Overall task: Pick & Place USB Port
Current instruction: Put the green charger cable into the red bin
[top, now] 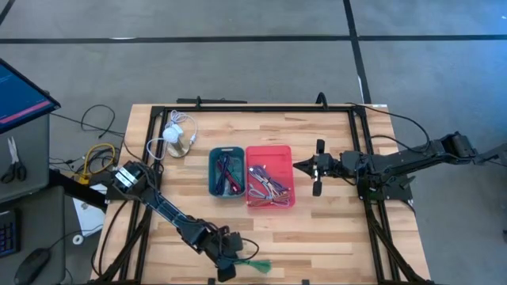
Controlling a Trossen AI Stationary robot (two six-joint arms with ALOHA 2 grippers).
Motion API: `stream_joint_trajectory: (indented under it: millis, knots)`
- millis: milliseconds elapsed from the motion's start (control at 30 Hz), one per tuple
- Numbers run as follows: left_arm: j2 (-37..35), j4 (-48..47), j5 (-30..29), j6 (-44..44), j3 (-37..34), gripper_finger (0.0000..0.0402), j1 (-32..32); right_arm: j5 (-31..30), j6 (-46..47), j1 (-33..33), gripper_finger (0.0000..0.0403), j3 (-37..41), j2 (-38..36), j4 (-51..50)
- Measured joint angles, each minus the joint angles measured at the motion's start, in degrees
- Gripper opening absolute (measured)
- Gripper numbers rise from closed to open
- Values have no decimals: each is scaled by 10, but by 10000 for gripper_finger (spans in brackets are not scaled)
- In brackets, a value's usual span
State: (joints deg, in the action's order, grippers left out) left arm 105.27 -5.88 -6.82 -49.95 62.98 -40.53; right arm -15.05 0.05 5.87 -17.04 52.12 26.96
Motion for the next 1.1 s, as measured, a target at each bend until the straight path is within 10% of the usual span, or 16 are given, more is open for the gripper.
stream_joint_trajectory:
  millis: [433, 1100]
  knots:
    - [-29, 88, -37, 74, -6, 8, -5, 0, 0, 0, 3, 0, 0, -1]
    - [-163, 32, -314, 270, -5, 7, 93, 0, 0, 0, 3, 0, 0, -4]
